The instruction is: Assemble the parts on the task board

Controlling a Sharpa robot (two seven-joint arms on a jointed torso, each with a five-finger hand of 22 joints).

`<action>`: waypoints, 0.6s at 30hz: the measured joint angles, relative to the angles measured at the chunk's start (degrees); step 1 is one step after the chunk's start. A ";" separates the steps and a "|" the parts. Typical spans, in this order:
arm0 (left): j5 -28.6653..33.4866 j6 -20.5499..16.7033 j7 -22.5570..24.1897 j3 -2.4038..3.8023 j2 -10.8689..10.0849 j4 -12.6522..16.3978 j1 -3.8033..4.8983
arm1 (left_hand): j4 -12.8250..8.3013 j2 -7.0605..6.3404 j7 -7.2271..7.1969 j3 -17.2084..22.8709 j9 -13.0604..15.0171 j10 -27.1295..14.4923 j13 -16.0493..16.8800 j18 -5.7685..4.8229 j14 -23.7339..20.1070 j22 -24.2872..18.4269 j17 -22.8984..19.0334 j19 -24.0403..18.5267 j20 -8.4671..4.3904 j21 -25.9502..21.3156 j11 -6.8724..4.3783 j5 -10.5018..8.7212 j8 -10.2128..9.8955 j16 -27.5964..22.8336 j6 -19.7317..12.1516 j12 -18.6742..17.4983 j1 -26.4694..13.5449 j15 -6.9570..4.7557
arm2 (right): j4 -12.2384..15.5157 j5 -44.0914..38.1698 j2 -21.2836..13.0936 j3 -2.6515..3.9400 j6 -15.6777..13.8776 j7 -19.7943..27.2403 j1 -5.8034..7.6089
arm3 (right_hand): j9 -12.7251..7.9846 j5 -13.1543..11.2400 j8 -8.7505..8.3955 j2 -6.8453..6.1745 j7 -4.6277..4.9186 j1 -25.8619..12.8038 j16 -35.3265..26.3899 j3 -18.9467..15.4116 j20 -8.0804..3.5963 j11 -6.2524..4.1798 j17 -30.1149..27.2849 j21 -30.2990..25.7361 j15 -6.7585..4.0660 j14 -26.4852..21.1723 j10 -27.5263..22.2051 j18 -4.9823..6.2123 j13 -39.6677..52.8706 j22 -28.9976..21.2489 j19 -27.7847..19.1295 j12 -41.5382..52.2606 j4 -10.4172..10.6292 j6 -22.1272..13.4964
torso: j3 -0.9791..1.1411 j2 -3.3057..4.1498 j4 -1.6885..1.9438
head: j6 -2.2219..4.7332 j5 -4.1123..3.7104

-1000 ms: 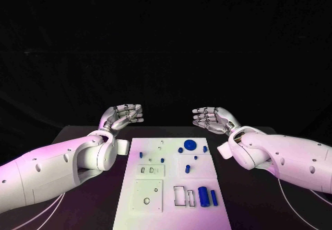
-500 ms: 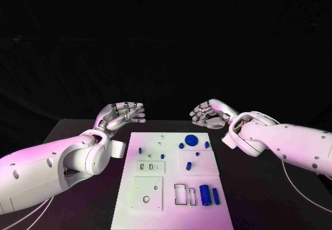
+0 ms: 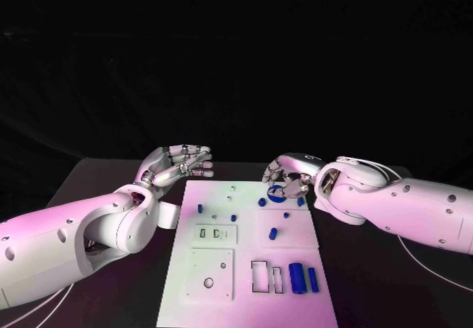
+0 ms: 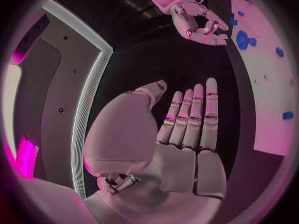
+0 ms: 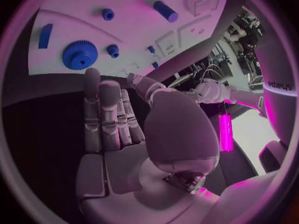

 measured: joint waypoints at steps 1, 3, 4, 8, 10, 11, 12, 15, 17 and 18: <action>-0.01 0.12 -0.05 0.03 -0.08 0.08 0.00 | 0.00 0.00 0.00 0.00 0.00 0.00 0.00 0.00 0.00 0.00 0.00 0.00 0.00 0.16 0.00 0.00 0.00 0.00 0.00 0.00 0.00 0.00 | 0.08 -1.07 0.13 -0.03 0.11 -0.42 -0.05 | 0.32 0.00 0.00 -0.02 0.00 -0.02 5.06 0.25 0.01 -0.08 4.97 4.20 0.04 0.41 -0.44 -0.26 0.43 5.49 2.23 0.63 0.25 0.00 | 0.00 0.18 0.03 | -0.01 0.02; -0.02 0.36 -0.16 0.11 -0.27 0.25 0.00 | 0.00 0.00 0.00 0.00 0.00 0.00 0.00 0.00 0.00 0.06 0.00 0.02 0.02 0.16 0.00 0.00 0.00 0.00 0.00 0.00 0.00 0.00 | 0.26 -3.30 0.34 -0.08 0.30 -1.35 -0.15 | 0.80 0.00 0.00 -0.44 0.00 -0.17 10.64 0.63 0.07 0.05 10.46 9.41 0.09 0.46 -0.98 -1.81 1.04 12.48 4.78 1.48 0.63 0.00 | 0.00 0.52 0.10 | -0.01 0.03; -0.02 0.45 -0.19 0.14 -0.33 0.30 0.00 | 0.00 0.00 0.00 0.00 0.00 0.00 0.00 0.00 0.00 0.06 0.00 0.12 0.12 0.16 0.00 0.00 0.00 0.00 0.00 0.00 0.00 0.00 | 0.31 -4.18 0.40 -0.09 0.35 -1.74 -0.18 | 0.98 0.00 0.00 -0.50 -0.02 -0.15 12.61 0.76 0.13 0.04 12.34 11.31 0.09 0.45 -1.38 -1.82 1.26 15.05 5.70 1.76 0.76 -0.02 | 0.00 0.65 0.13 | -0.01 0.03; -0.03 0.76 -0.39 0.19 -0.52 0.56 0.02 | 0.00 0.00 0.00 0.00 -0.01 0.00 0.00 0.00 0.00 0.06 0.05 0.21 0.20 0.16 0.00 0.00 0.00 0.00 0.00 0.00 0.00 0.00 | 0.31 -7.11 0.58 -0.09 0.50 -3.23 -0.20 | 1.48 0.00 0.00 -0.82 -0.20 -0.38 16.38 0.76 0.33 0.19 15.99 15.24 0.09 0.45 -2.55 -2.77 1.70 20.53 7.56 2.23 1.23 -0.20 | -0.03 1.09 0.25 | -0.02 -0.13; -0.03 0.85 -0.47 0.20 -0.55 0.61 0.03 | 0.00 0.00 0.00 0.00 -0.01 0.00 0.00 -0.01 0.00 0.06 0.05 0.21 0.20 0.16 0.00 0.00 0.00 0.00 0.00 0.00 0.00 0.00 | 0.21 -7.93 0.70 -0.09 0.58 -3.72 -0.21 | 1.60 0.00 0.00 -0.82 -0.20 -0.38 17.26 0.76 0.33 0.17 16.87 16.32 0.09 0.45 -2.85 -2.76 1.81 22.04 8.17 2.25 1.23 -0.20 | -0.04 1.25 0.31 | -0.09 -0.27; -0.04 0.94 -0.54 0.21 -0.59 0.68 0.03 | 0.00 0.00 0.00 0.00 -0.01 0.00 0.00 -0.01 0.00 0.05 0.05 0.21 0.20 0.16 0.00 0.00 0.00 0.00 0.00 0.00 0.00 0.00 | 0.14 -8.46 0.82 -0.09 0.64 -4.06 -0.22 | 1.73 0.00 0.00 -0.82 -0.20 -0.38 18.25 0.86 0.34 0.18 17.86 17.27 0.09 0.45 -3.08 -2.75 1.92 23.41 8.73 2.57 1.33 -0.20 | -0.07 1.30 0.34 | -0.13 -0.30; -0.04 0.98 -0.57 0.21 -0.61 0.71 0.03 | 0.00 0.00 0.00 0.00 -0.01 0.00 0.00 -0.01 0.00 0.05 0.05 0.21 0.20 0.16 0.00 0.00 0.00 0.00 0.00 0.00 0.00 0.00 | 0.12 -8.70 0.88 -0.09 0.69 -4.22 -0.23 | 1.80 0.00 0.00 -0.82 -0.20 -0.38 18.66 0.93 0.34 0.24 18.26 17.64 0.10 0.44 -3.20 -2.76 1.97 23.90 8.73 2.57 1.39 -0.20 | -0.07 1.36 0.37 | -0.14 -0.34; -0.04 1.11 -0.65 0.22 -0.67 0.74 0.03 | 0.00 -0.30 0.00 0.00 -0.01 0.00 0.00 -0.01 0.00 0.16 0.11 0.29 0.11 0.40 0.00 0.00 0.00 0.00 0.00 -0.28 -0.30 0.00 | 0.02 -9.62 1.15 -0.09 0.94 -4.90 -0.41 | 1.88 0.00 0.00 -0.82 -0.33 -0.38 19.24 0.93 0.54 0.23 18.72 18.11 0.10 0.44 -3.61 -2.76 2.05 24.68 8.93 2.57 1.39 -0.33 | -0.07 1.49 0.41 | -0.15 -0.29; -0.05 1.22 -0.68 0.23 -0.69 0.74 0.03 | 0.00 -0.56 0.00 0.00 -0.01 0.00 0.01 -0.01 0.00 0.21 0.23 0.40 0.01 0.61 0.00 0.00 0.00 0.00 0.00 -0.50 -0.56 0.00 | -0.03 -10.07 1.27 -0.13 1.14 -5.24 -0.55 | 1.91 0.00 0.00 -0.82 -0.29 -0.38 19.24 0.93 0.46 0.23 18.29 19.26 0.10 0.44 -3.61 -3.37 2.16 26.36 9.88 2.92 1.39 -0.54 | -0.07 1.57 0.43 | -0.14 -0.24; -0.05 1.29 -0.70 0.23 -0.69 0.71 0.04 | 0.00 -0.60 0.00 0.00 -0.01 0.00 0.01 -0.01 0.00 0.21 0.23 0.41 0.00 0.61 0.00 0.00 0.00 0.00 0.00 -0.51 -0.61 0.00 | -0.08 -10.32 1.37 -0.14 1.27 -5.46 -0.65 | 1.97 0.00 0.00 -0.82 -0.22 -0.38 19.24 0.95 0.46 0.23 18.19 20.01 0.10 0.44 -3.61 -3.63 2.18 27.43 10.47 2.99 1.48 -0.61 | -0.07 1.60 0.43 | -0.14 -0.23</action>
